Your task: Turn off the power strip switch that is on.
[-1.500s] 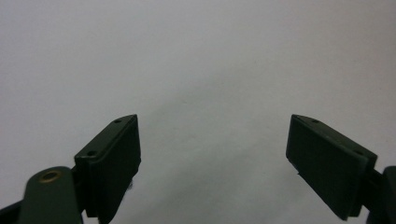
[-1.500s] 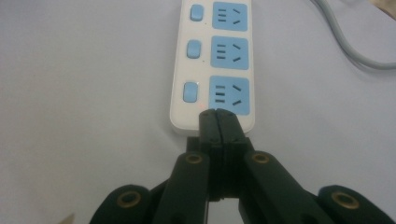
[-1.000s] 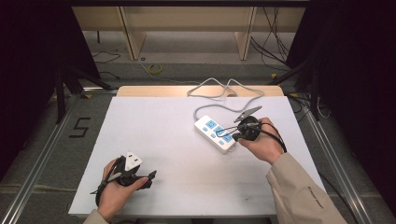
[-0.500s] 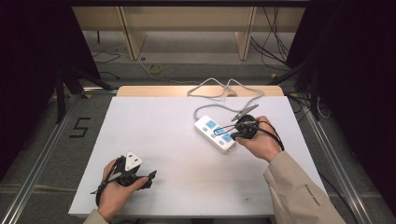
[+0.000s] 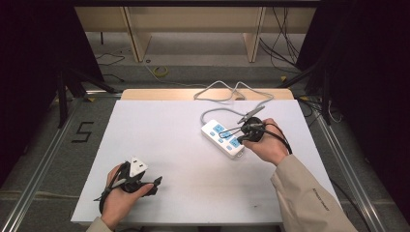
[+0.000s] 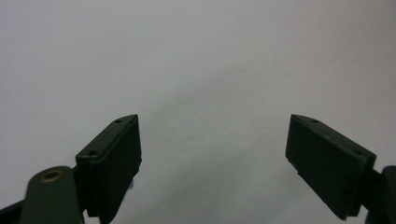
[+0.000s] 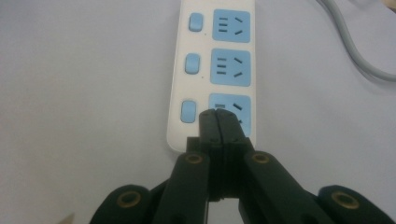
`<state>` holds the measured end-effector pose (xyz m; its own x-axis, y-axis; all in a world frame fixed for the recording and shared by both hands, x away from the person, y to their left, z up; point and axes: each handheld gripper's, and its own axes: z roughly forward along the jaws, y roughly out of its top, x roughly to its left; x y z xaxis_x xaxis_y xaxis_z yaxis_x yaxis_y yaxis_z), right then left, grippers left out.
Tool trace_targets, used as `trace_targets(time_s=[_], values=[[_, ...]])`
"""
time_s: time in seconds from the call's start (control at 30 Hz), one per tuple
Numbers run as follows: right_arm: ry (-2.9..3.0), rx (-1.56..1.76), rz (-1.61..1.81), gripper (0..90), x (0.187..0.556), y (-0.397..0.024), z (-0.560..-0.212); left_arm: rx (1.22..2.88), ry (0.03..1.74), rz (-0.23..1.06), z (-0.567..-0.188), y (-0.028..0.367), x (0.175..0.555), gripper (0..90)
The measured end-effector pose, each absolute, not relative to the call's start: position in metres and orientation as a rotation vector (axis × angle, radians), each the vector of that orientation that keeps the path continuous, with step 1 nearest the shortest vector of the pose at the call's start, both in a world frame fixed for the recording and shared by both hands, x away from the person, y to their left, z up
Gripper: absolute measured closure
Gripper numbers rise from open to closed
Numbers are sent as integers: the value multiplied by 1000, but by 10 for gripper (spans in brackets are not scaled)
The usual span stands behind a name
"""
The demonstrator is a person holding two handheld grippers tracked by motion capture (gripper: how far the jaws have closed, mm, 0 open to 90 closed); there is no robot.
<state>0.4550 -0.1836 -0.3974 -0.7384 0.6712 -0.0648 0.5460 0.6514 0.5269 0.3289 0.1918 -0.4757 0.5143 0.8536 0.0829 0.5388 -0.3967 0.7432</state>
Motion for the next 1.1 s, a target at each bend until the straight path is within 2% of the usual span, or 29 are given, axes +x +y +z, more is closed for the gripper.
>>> trace_targets(time_s=[1.1], values=[[2660,1001,660,900,466,-168,-400,2094,1127,611,-475,191,329,183]])
